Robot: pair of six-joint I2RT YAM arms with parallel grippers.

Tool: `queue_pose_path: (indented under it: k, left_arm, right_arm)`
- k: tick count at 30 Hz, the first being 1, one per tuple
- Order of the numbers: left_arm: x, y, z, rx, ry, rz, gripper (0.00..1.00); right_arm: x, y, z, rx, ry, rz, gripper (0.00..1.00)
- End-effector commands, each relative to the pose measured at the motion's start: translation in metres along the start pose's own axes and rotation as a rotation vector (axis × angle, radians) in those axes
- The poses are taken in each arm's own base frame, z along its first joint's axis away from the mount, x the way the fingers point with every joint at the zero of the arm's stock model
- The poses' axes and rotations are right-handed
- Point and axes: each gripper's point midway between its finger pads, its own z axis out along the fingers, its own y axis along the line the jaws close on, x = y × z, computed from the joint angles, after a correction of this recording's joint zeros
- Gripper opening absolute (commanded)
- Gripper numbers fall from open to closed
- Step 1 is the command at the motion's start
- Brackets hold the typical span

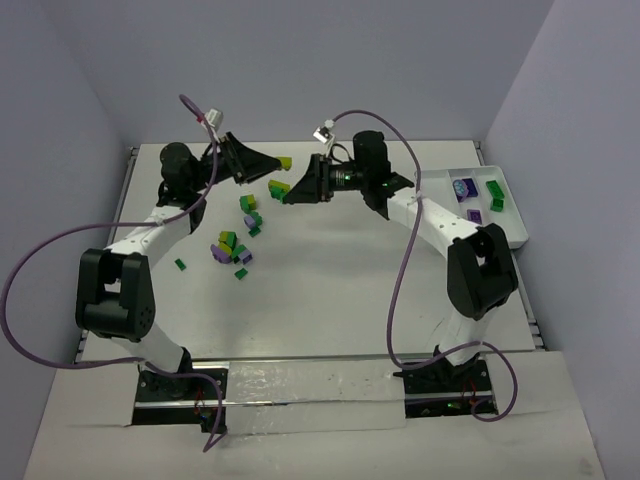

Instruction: Sort the legos into containers by color

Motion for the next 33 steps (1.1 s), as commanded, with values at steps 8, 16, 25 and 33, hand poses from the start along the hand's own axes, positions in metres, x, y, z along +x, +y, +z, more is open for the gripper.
queue_pose_path:
  k: [8, 16, 25, 33]
  left_arm:
    - [-0.039, 0.011, -0.007, -0.126, -0.057, 0.202, 0.0]
    - [-0.019, 0.047, -0.007, -0.31, 0.096, 0.314, 0.0]
    - [0.002, 0.041, 0.02, -0.352, 0.22, 0.45, 0.0]
    - [0.002, 0.044, 0.023, -0.384, 0.228, 0.462, 0.0]
  right_arm:
    - [0.009, -0.062, -0.1, 0.538, 0.101, -0.223, 0.0]
    - [-0.008, -0.164, -0.34, 1.27, 0.048, -0.152, 0.0]
    - [0.004, -0.225, -0.513, 1.633, 0.102, 0.021, 0.0]
    - [0.026, -0.274, -0.54, 1.661, 0.184, 0.095, 0.0]
